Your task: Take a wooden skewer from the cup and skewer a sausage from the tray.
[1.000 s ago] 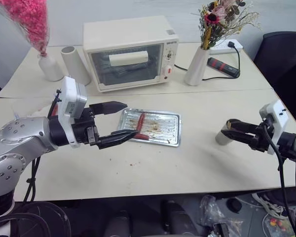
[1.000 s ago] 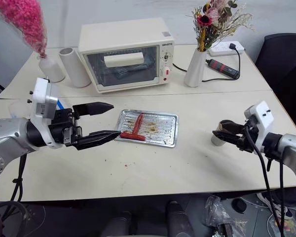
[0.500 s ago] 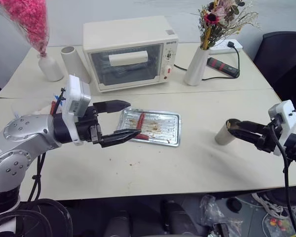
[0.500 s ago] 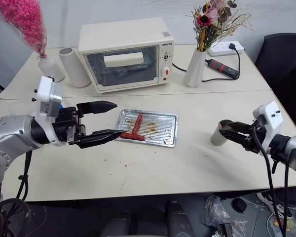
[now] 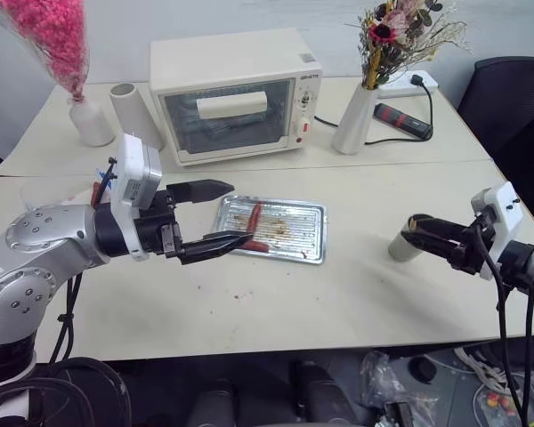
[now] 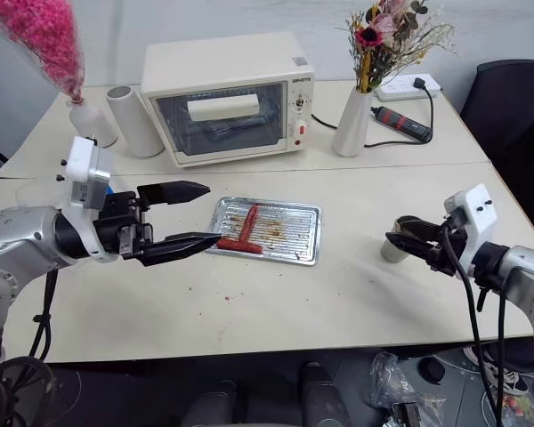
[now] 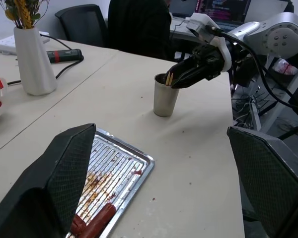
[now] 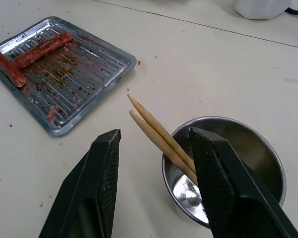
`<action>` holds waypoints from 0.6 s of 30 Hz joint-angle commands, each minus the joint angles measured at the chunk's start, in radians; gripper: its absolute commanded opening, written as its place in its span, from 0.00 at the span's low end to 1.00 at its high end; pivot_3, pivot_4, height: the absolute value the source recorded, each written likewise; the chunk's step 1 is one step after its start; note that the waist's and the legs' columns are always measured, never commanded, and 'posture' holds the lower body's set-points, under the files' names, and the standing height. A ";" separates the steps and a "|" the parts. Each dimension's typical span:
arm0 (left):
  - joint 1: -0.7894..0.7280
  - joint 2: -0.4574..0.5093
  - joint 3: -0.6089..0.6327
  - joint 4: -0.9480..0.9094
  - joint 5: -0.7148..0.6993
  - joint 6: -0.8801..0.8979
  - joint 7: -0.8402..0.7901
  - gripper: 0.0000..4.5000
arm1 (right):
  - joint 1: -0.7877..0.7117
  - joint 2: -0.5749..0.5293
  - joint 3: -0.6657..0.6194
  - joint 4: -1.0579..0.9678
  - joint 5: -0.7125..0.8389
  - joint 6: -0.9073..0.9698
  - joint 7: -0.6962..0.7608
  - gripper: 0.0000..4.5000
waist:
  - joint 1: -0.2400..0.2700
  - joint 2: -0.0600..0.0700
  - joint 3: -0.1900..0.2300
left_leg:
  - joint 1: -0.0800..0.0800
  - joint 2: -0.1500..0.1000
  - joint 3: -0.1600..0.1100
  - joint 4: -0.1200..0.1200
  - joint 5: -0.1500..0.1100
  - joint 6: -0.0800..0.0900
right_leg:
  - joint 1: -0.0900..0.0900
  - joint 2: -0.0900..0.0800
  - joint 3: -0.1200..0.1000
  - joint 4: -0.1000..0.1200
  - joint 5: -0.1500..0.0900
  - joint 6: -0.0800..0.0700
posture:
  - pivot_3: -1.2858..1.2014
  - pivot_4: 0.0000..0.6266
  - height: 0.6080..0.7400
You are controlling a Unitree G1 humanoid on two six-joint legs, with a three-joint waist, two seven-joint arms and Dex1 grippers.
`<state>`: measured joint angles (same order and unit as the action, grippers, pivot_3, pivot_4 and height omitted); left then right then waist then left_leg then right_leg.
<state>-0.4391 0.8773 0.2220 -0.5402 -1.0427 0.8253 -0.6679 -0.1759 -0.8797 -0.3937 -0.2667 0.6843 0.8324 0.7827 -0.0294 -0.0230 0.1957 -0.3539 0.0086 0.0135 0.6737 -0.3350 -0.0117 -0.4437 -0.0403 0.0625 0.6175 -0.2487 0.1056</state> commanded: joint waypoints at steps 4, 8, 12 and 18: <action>-0.021 0.007 0.027 -0.013 0.007 -0.014 -0.002 1.00 | -0.005 -0.003 -0.022 -0.013 0.012 -0.009 -0.003 0.09 | 0.000 0.000 0.000 | 0.000 0.000 0.000 0.000 0.000 0.000 | 0.000 0.000 0.000 0.000 0.000 0.000 | 0.52 0.24 1.00; -0.025 0.004 0.022 -0.012 0.007 -0.013 -0.001 1.00 | 0.007 -0.012 -0.036 -0.012 0.011 -0.011 0.003 0.09 | 0.000 0.000 0.000 | 0.000 0.000 0.000 0.000 0.000 0.000 | 0.000 0.000 0.000 0.000 0.000 0.000 | 0.52 0.24 1.00; -0.035 0.001 0.014 -0.007 0.013 -0.014 -0.003 1.00 | 0.007 -0.013 -0.039 -0.010 0.007 -0.016 -0.001 0.09 | 0.000 0.000 0.000 | 0.000 0.000 0.000 0.000 0.000 0.000 | 0.000 0.000 0.000 0.000 0.000 0.000 | 0.52 0.24 1.00; -0.044 -0.005 0.008 -0.002 0.021 -0.015 -0.009 1.00 | 0.008 -0.015 -0.045 -0.019 0.010 -0.010 -0.007 0.09 | 0.000 0.000 0.000 | 0.000 0.000 0.000 0.000 0.000 0.000 | 0.000 0.000 0.000 0.000 0.000 0.000 | 0.52 0.24 1.00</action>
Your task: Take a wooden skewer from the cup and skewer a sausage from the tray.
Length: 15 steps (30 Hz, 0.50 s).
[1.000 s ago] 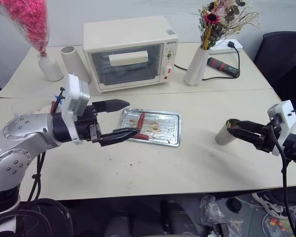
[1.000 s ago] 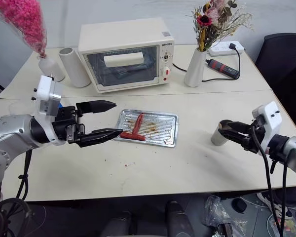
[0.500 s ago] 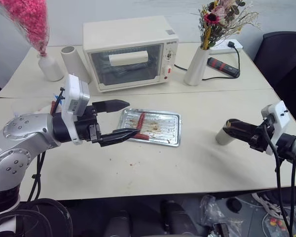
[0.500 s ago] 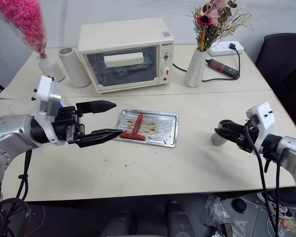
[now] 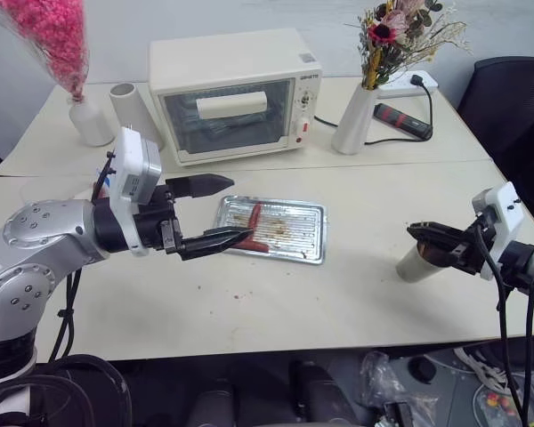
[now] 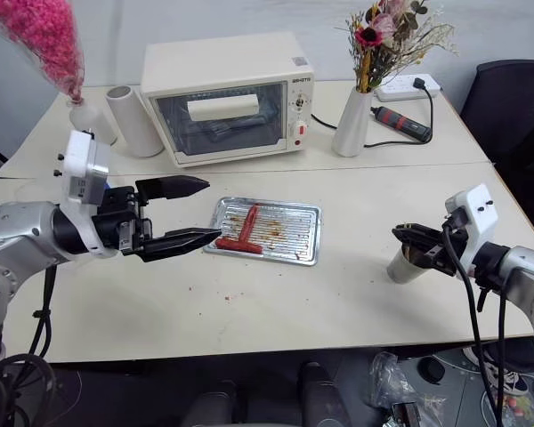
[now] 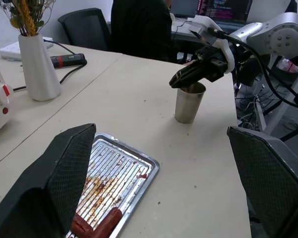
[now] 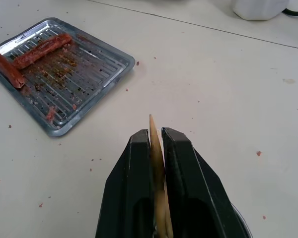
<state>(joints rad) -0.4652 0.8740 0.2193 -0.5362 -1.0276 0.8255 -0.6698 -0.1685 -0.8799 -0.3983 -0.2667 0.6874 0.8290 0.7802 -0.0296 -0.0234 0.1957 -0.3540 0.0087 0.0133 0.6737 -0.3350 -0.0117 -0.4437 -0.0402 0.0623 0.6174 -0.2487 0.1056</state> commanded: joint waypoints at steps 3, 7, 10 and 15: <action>-0.019 -0.004 0.009 -0.005 0.009 -0.016 -0.010 1.00 | 0.003 -0.020 -0.051 -0.020 0.007 -0.004 -0.005 0.09 | 0.000 0.000 0.000 | 0.000 0.000 0.000 0.000 0.000 0.000 | 0.000 0.000 0.000 0.000 0.000 0.000 | 0.52 0.24 1.00; -0.021 -0.009 0.006 -0.003 0.012 -0.016 -0.015 1.00 | 0.009 -0.031 -0.067 -0.025 0.013 0.006 -0.004 0.09 | 0.000 0.000 0.000 | 0.000 0.000 0.000 0.000 0.000 0.000 | 0.000 0.000 0.000 0.000 0.000 0.000 | 0.52 0.24 1.00; -0.026 -0.013 0.001 0.001 0.015 -0.016 -0.021 1.00 | 0.006 -0.040 -0.100 -0.035 0.057 0.051 0.002 0.09 | 0.001 0.000 0.000 | 0.000 0.000 0.000 0.000 0.000 0.000 | 0.000 0.000 0.000 0.000 0.000 0.000 | 0.52 0.24 1.00; -0.048 -0.027 -0.020 0.021 0.032 -0.023 -0.039 1.00 | 0.015 -0.051 -0.113 -0.058 0.052 0.060 -0.012 0.37 | 0.001 0.000 0.000 | 0.000 0.000 0.000 0.000 0.000 0.000 | 0.000 0.000 0.000 0.000 0.000 0.000 | 0.52 0.24 1.00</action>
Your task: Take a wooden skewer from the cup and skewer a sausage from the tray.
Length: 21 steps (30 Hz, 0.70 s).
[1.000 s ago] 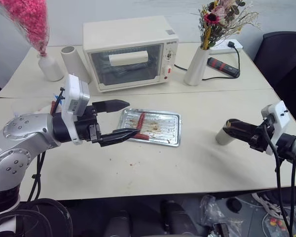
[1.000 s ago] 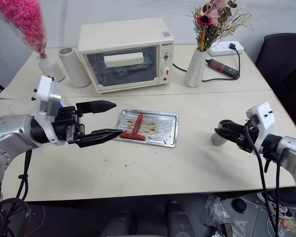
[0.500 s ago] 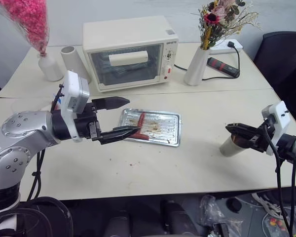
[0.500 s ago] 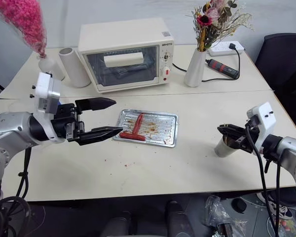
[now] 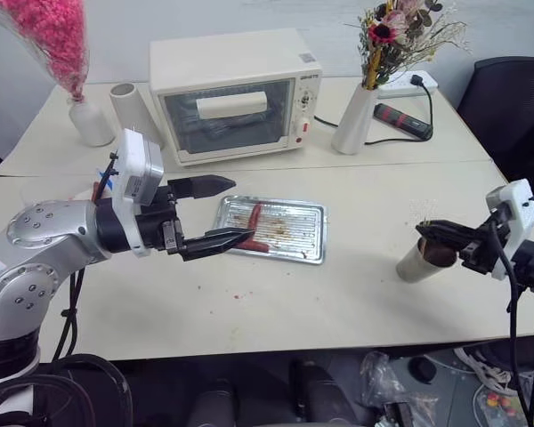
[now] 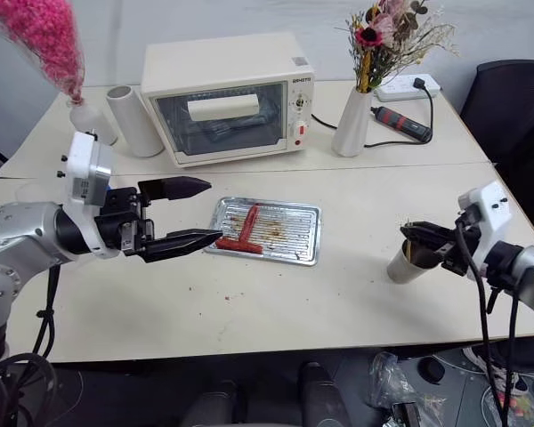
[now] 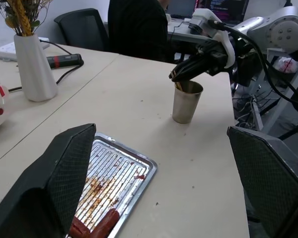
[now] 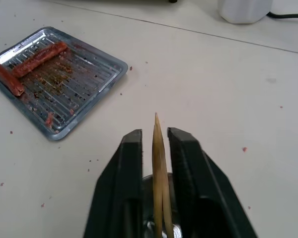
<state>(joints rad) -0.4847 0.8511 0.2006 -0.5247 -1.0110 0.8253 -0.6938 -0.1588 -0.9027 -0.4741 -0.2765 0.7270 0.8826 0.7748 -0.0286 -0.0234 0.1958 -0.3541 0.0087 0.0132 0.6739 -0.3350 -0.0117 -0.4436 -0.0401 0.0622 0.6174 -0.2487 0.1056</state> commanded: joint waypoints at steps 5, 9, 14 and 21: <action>-0.040 -0.010 -0.012 0.025 0.030 -0.027 -0.035 1.00 | 0.035 -0.035 -0.079 -0.076 0.028 0.032 -0.010 0.43 | -0.001 0.000 0.000 | 0.000 0.000 0.000 0.000 0.000 0.000 | 0.000 0.000 0.000 0.000 0.000 0.000 | 0.52 0.24 1.00; -0.050 -0.017 -0.020 0.036 0.043 -0.030 -0.048 1.00 | 0.059 -0.035 -0.106 -0.095 0.033 0.047 -0.013 0.43 | 0.001 0.000 0.000 | 0.000 0.000 0.000 0.000 0.000 0.000 | 0.000 0.000 0.000 0.000 0.000 0.000 | 0.52 0.24 1.00; -0.065 -0.032 -0.030 0.039 0.052 -0.026 -0.053 1.00 | 0.061 -0.022 -0.106 -0.110 0.040 0.058 -0.031 0.43 | -0.001 0.000 0.000 | 0.000 0.000 0.000 0.000 0.000 0.000 | 0.000 0.000 0.000 -0.001 0.000 0.000 | 0.52 0.24 1.00; -0.068 -0.028 -0.026 0.040 0.057 -0.020 -0.061 1.00 | 0.069 -0.006 -0.096 -0.124 0.064 0.064 -0.053 0.21 | 0.000 0.000 0.000 | 0.000 0.000 0.000 0.000 0.000 0.000 | 0.000 0.000 0.000 -0.001 0.000 0.000 | 0.52 0.24 1.00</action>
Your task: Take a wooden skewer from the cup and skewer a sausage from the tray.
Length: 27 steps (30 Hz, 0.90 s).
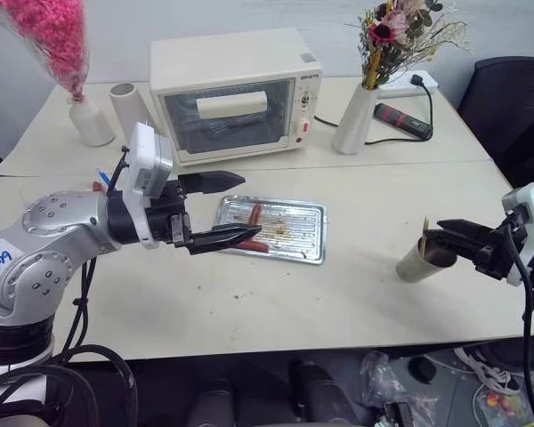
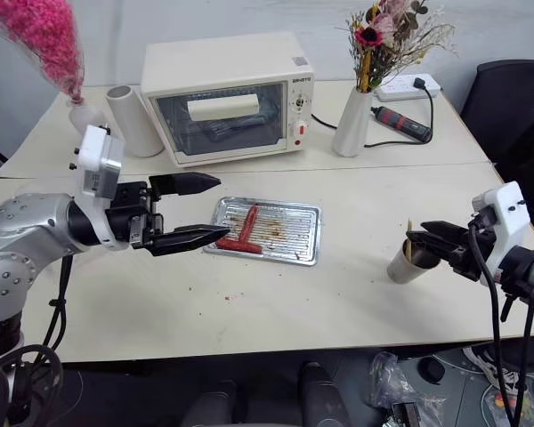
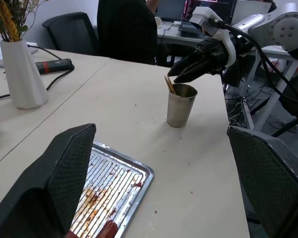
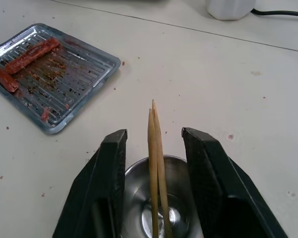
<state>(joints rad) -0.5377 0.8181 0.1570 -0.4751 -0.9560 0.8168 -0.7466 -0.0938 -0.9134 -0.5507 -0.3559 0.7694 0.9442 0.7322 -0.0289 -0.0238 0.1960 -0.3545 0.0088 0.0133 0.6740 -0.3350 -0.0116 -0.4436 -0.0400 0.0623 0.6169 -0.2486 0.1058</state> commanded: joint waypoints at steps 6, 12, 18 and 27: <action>-0.012 0.008 0.022 -0.013 0.002 -0.007 -0.009 1.00 | 0.016 0.007 -0.020 -0.058 0.038 0.009 -0.017 0.15 | 0.000 0.000 0.000 | 0.000 0.000 0.000 0.000 0.000 0.000 | 0.000 0.000 0.000 0.000 0.000 0.000 | 0.52 0.24 1.00; -0.019 0.007 0.020 -0.008 0.004 -0.006 -0.009 1.00 | 0.021 0.005 -0.023 -0.056 0.047 0.012 -0.020 0.15 | 0.000 0.000 0.000 | 0.000 0.000 0.000 0.000 0.000 0.000 | 0.000 0.000 0.000 0.000 0.000 0.000 | 0.52 0.24 1.00; -0.021 0.004 0.018 -0.002 0.007 -0.009 -0.012 1.00 | 0.022 0.000 -0.012 -0.047 0.030 -0.004 -0.024 0.28 | 0.000 0.000 0.000 | 0.000 0.000 0.000 0.000 0.000 0.000 | 0.000 0.000 0.000 0.000 0.000 0.000 | 0.52 0.24 1.00; -0.024 0.005 0.021 -0.001 0.011 -0.008 -0.012 1.00 | 0.003 0.013 0.009 -0.040 0.035 -0.008 -0.030 0.28 | 0.000 0.000 0.000 | 0.000 0.000 0.000 0.000 0.000 0.000 | 0.000 0.000 0.000 0.000 0.000 0.000 | 0.52 0.24 1.00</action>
<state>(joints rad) -0.5401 0.8185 0.1571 -0.4621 -0.9432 0.8178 -0.7561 -0.0765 -0.9065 -0.5317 -0.3852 0.7965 0.9551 0.7075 -0.0288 -0.0242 0.1962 -0.3545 0.0089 0.0132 0.6739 -0.3350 -0.0116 -0.4436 -0.0400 0.0623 0.6166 -0.2486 0.1059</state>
